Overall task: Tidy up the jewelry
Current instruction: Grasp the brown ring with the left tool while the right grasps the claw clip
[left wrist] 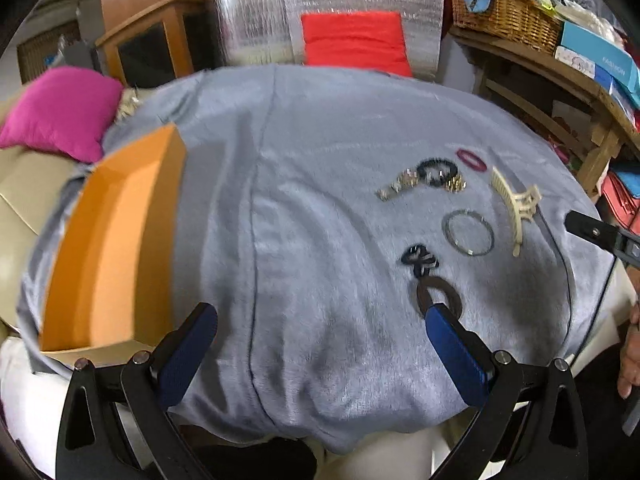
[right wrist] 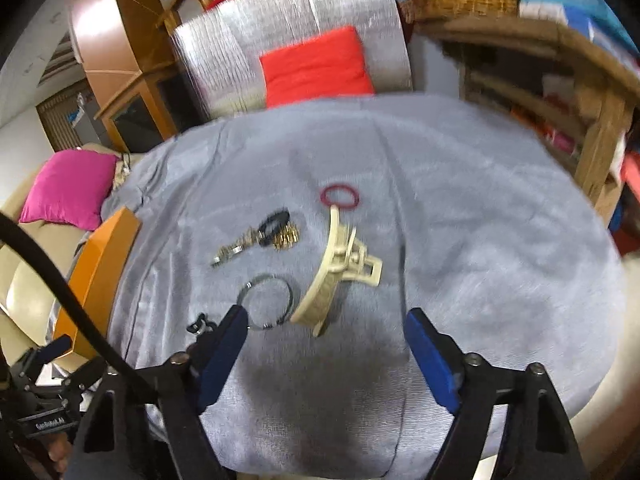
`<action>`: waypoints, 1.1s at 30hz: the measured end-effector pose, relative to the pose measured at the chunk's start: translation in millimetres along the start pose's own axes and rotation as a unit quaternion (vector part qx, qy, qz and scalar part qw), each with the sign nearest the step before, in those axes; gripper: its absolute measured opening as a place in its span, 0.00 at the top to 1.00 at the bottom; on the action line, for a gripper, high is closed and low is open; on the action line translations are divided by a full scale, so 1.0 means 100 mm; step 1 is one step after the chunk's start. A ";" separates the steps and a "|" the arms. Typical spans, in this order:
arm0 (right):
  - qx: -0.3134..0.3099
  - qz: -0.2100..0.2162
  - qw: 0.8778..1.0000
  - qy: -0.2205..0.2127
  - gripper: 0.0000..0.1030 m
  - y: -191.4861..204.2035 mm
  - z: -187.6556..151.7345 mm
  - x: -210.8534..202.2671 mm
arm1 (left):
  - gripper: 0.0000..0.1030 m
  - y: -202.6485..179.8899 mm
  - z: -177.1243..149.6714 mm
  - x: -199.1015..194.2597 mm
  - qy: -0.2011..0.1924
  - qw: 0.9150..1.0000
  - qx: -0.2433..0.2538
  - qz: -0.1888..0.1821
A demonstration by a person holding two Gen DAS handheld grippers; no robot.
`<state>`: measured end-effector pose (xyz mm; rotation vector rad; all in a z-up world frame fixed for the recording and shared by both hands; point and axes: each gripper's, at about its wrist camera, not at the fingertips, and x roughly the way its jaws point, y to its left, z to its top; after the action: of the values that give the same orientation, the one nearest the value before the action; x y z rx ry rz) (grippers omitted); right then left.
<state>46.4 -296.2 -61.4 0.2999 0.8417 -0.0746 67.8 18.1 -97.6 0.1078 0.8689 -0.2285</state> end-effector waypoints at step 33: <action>0.080 -0.005 0.992 0.100 0.85 -0.18 0.31 0.98 | 0.72 -0.40 0.02 0.86 0.117 0.982 0.015 -0.149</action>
<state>130.6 -317.3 -119.3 0.4593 1.0382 -0.1229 113.2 -34.9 -162.6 0.0311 1.1165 -0.5171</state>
